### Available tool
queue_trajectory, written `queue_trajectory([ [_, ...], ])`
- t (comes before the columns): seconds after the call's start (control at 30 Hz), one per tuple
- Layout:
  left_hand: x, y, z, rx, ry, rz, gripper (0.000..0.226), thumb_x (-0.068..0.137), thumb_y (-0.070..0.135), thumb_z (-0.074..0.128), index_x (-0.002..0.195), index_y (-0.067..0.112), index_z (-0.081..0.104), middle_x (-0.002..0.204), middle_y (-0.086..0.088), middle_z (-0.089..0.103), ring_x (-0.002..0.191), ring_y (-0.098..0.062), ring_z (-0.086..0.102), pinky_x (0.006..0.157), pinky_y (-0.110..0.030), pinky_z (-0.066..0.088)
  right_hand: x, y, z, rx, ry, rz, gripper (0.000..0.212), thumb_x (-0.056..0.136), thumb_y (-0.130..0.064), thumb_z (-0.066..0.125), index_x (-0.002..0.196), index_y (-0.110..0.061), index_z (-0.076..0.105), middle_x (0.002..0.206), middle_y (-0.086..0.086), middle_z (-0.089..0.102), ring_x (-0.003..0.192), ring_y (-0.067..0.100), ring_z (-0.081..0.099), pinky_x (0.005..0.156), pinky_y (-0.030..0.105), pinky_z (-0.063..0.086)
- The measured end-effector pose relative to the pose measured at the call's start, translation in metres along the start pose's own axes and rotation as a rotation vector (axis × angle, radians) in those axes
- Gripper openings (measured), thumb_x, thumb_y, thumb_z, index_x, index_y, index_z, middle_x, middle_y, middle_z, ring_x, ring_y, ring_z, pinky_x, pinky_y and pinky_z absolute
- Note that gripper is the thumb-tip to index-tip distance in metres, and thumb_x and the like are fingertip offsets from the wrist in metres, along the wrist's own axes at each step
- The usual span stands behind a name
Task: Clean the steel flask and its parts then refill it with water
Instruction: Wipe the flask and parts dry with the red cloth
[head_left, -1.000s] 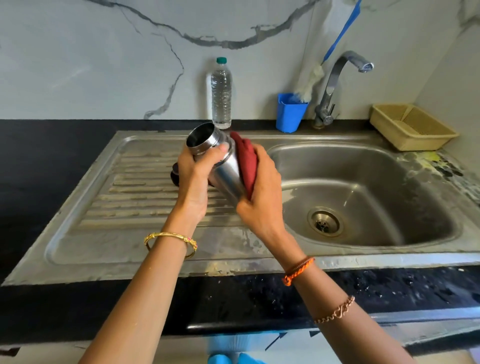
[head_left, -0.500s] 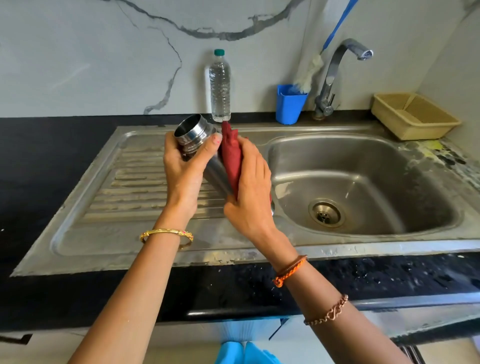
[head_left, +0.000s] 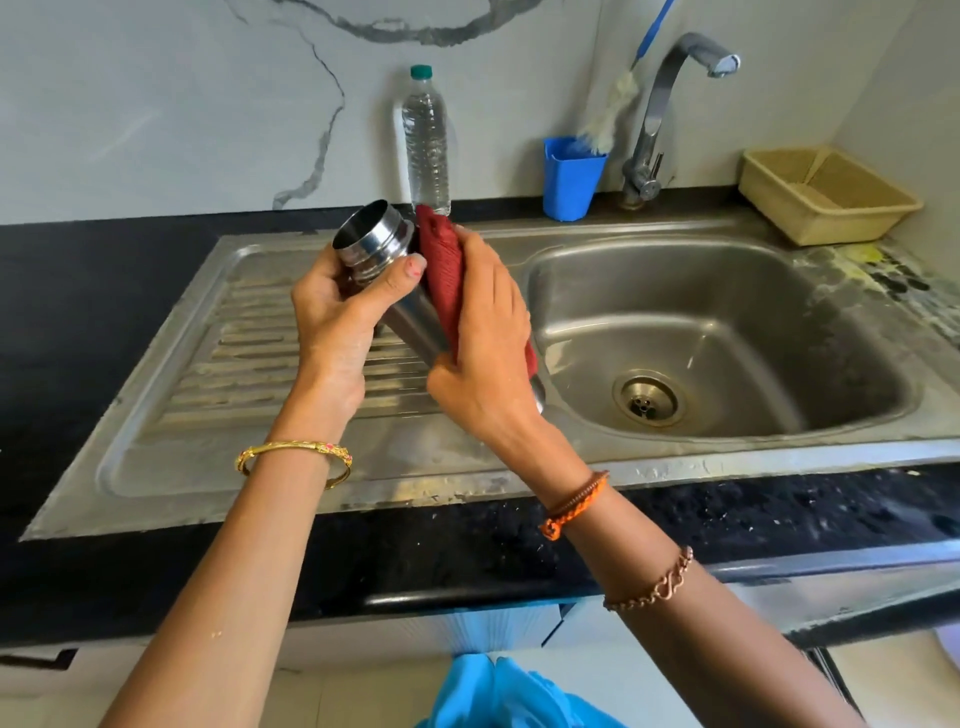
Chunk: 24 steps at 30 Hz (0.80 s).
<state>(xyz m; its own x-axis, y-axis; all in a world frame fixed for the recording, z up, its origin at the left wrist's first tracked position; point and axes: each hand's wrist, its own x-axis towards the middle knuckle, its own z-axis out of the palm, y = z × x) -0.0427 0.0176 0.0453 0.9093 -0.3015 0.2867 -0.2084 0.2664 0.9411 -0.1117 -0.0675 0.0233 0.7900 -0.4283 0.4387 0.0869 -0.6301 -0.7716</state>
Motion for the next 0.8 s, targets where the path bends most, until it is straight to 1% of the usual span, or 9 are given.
queue_trajectory([
  [0.1, 0.000, 0.002, -0.001, -0.012, -0.041, -0.029, 0.028, 0.064, 0.019, 0.072, 0.089, 0.022, 0.059, 0.071, 0.017, 0.067, 0.072, 0.002, 0.061, 0.067, -0.017, 0.048, -0.001, 0.027, 0.000, 0.004, -0.004, -0.021, 0.090, 0.057, -0.004, 0.067, 0.139, -0.018, 0.031, 0.134, 0.004, 0.045, 0.124, 0.029, 0.043, 0.099, 0.054, 0.037],
  [0.17, -0.001, 0.003, -0.005, -0.010, -0.060, -0.037, 0.035, 0.060, 0.023, 0.075, 0.091, 0.024, 0.060, 0.077, 0.017, 0.068, 0.079, 0.002, 0.062, 0.074, -0.020, 0.050, -0.010, 0.055, -0.007, -0.034, -0.063, 0.104, 0.090, 0.056, -0.008, 0.070, 0.138, -0.020, 0.033, 0.131, 0.003, 0.048, 0.119, 0.027, 0.048, 0.096, 0.052, 0.041],
  [0.23, -0.002, 0.004, -0.007, -0.023, -0.059, -0.030, 0.042, 0.054, 0.031, 0.076, 0.092, 0.025, 0.061, 0.082, 0.016, 0.068, 0.086, -0.001, 0.061, 0.079, -0.025, 0.052, -0.022, 0.071, -0.017, -0.041, -0.153, 0.288, 0.092, 0.057, -0.002, 0.063, 0.140, -0.024, 0.030, 0.131, 0.006, 0.046, 0.119, 0.031, 0.045, 0.098, 0.052, 0.040],
  [0.3, -0.004, 0.004, -0.004, -0.043, -0.063, -0.019, 0.042, 0.054, 0.029, 0.077, 0.092, 0.023, 0.061, 0.083, 0.015, 0.067, 0.087, -0.004, 0.061, 0.079, -0.027, 0.052, -0.025, 0.067, -0.023, -0.014, -0.200, 0.344, 0.090, 0.060, 0.002, 0.056, 0.141, -0.026, 0.028, 0.130, 0.008, 0.044, 0.119, 0.032, 0.043, 0.099, 0.051, 0.039],
  [0.43, -0.005, 0.006, 0.006, -0.025, -0.128, -0.012, 0.032, 0.059, 0.017, 0.076, 0.086, 0.023, 0.061, 0.078, 0.013, 0.068, 0.082, -0.006, 0.062, 0.077, -0.024, 0.051, 0.000, 0.015, -0.025, 0.068, -0.067, 0.146, 0.090, 0.055, -0.017, 0.049, 0.142, -0.016, 0.027, 0.132, 0.008, 0.045, 0.123, 0.027, 0.043, 0.101, 0.052, 0.036],
  [0.6, 0.000, 0.008, -0.002, -0.065, -0.222, -0.063, 0.029, 0.066, 0.007, 0.066, 0.090, 0.020, 0.057, 0.073, 0.014, 0.067, 0.076, -0.002, 0.063, 0.071, -0.021, 0.052, 0.006, 0.012, -0.018, 0.062, -0.037, -0.104, 0.088, 0.058, -0.009, 0.059, 0.141, -0.010, 0.028, 0.134, 0.007, 0.046, 0.123, 0.028, 0.044, 0.101, 0.055, 0.034],
  [0.67, 0.001, 0.007, -0.010, -0.038, -0.197, -0.065, 0.036, 0.060, 0.014, 0.073, 0.092, 0.021, 0.058, 0.076, 0.014, 0.068, 0.080, -0.003, 0.063, 0.073, -0.025, 0.052, -0.012, 0.035, -0.014, 0.009, -0.057, -0.017, 0.092, 0.054, -0.010, 0.057, 0.141, -0.017, 0.028, 0.134, 0.003, 0.045, 0.123, 0.027, 0.043, 0.101, 0.058, 0.033],
  [0.73, 0.001, 0.006, -0.015, -0.005, -0.147, -0.038, 0.042, 0.054, 0.026, 0.075, 0.093, 0.022, 0.059, 0.079, 0.015, 0.069, 0.083, -0.003, 0.063, 0.074, -0.029, 0.052, -0.033, 0.054, -0.011, -0.013, -0.056, 0.174, 0.094, 0.052, -0.013, 0.050, 0.143, -0.021, 0.025, 0.139, 0.002, 0.039, 0.129, 0.030, 0.035, 0.105, 0.059, 0.028],
  [0.8, 0.000, 0.003, -0.012, -0.010, -0.102, 0.010, 0.040, 0.057, 0.024, 0.075, 0.094, 0.022, 0.058, 0.079, 0.016, 0.069, 0.084, -0.001, 0.063, 0.076, -0.029, 0.052, -0.038, 0.058, -0.007, 0.013, -0.051, 0.316, 0.093, 0.054, -0.014, 0.047, 0.144, -0.022, 0.023, 0.142, 0.004, 0.035, 0.131, 0.036, 0.029, 0.105, 0.060, 0.026],
])
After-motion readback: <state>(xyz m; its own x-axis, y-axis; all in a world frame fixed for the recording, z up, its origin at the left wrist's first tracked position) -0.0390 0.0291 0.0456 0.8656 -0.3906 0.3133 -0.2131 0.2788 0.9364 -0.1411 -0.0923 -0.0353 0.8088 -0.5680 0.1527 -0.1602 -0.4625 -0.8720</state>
